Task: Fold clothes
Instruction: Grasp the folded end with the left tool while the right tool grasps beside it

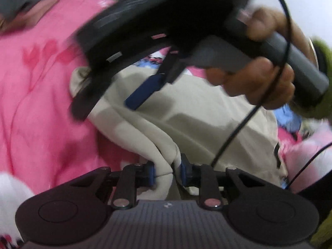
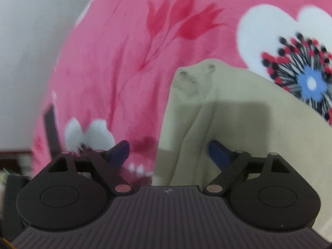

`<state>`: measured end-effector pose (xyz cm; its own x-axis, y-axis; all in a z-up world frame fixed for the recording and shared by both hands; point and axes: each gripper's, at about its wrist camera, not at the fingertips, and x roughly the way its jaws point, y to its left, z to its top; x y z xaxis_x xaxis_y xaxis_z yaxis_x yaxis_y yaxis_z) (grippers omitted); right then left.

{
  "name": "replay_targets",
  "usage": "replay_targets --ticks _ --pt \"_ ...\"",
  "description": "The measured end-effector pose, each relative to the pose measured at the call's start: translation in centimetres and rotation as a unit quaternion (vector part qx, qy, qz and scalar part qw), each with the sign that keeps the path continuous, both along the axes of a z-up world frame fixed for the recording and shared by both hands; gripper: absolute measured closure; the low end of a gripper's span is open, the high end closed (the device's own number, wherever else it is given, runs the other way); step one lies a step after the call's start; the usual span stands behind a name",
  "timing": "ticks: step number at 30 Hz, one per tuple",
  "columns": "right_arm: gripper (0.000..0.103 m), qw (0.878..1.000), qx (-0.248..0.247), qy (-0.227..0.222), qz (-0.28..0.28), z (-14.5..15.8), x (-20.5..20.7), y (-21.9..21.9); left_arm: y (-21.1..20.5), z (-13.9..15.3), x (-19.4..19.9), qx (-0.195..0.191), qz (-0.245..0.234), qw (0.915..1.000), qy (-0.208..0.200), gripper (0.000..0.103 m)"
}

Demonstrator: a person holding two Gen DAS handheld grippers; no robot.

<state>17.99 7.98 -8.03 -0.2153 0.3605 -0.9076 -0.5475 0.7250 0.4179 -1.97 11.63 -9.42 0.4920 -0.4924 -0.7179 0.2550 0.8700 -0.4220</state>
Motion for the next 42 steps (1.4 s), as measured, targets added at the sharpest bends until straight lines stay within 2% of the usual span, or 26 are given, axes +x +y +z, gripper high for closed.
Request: replay_targets --ticks 4,6,7,9,11,13,15,20,25,28,33,38,42 --pt "0.016 0.996 -0.063 -0.039 0.051 -0.8 -1.4 2.5 -1.4 0.4 -0.2 0.038 -0.021 0.9988 -0.023 0.08" --pt "0.017 0.993 -0.082 -0.052 0.064 -1.3 -1.9 3.1 -1.5 0.5 -0.3 0.04 -0.019 0.9987 -0.026 0.08" --pt "0.021 0.992 -0.088 -0.059 0.065 -1.4 -2.0 3.2 -1.5 0.5 -0.4 0.04 -0.017 0.9987 -0.028 0.08" --pt "0.036 0.99 -0.098 -0.075 0.068 -1.2 -2.2 3.0 -1.5 0.6 -0.5 0.041 -0.015 0.9986 -0.031 0.08" --pt "0.062 0.987 -0.104 -0.095 0.074 -1.0 -2.2 2.3 -1.4 0.7 -0.8 0.043 -0.014 0.9983 -0.036 0.08" --pt "0.077 0.985 -0.1 -0.111 0.081 -0.7 -2.2 1.3 -1.5 1.0 -1.1 0.046 -0.015 0.9979 -0.042 0.08" --pt "0.084 0.987 -0.085 -0.114 0.075 -0.5 -1.9 0.0 -1.5 1.3 -1.2 0.044 -0.016 0.9978 -0.047 0.08" --pt "0.088 0.994 -0.041 -0.097 0.014 1.2 -1.0 -3.2 -1.8 3.0 -1.9 0.044 -0.026 0.9958 -0.076 0.08" --pt "0.088 0.993 -0.003 -0.114 -0.034 5.5 -0.7 -7.1 -2.5 5.7 -2.8 0.025 -0.039 0.9917 -0.12 0.079" --pt "0.088 0.989 0.008 -0.135 -0.062 8.1 -0.7 -9.1 -5.6 7.2 -1.7 0.01 -0.055 0.9886 -0.14 0.079" --pt "0.088 0.979 0.016 -0.166 -0.116 10.9 -1.2 -13.8 -10.4 8.9 -0.7 -0.006 -0.104 0.9804 -0.167 0.079" --pt "0.088 0.966 0.014 -0.195 -0.171 11.7 -2.7 -19.5 -14.6 8.5 0.2 -0.015 -0.154 0.9734 -0.169 0.079" --pt "0.088 0.954 0.014 -0.194 -0.227 11.5 -3.6 -24.6 -18.0 8.3 0.9 -0.023 -0.193 0.966 -0.171 0.079"
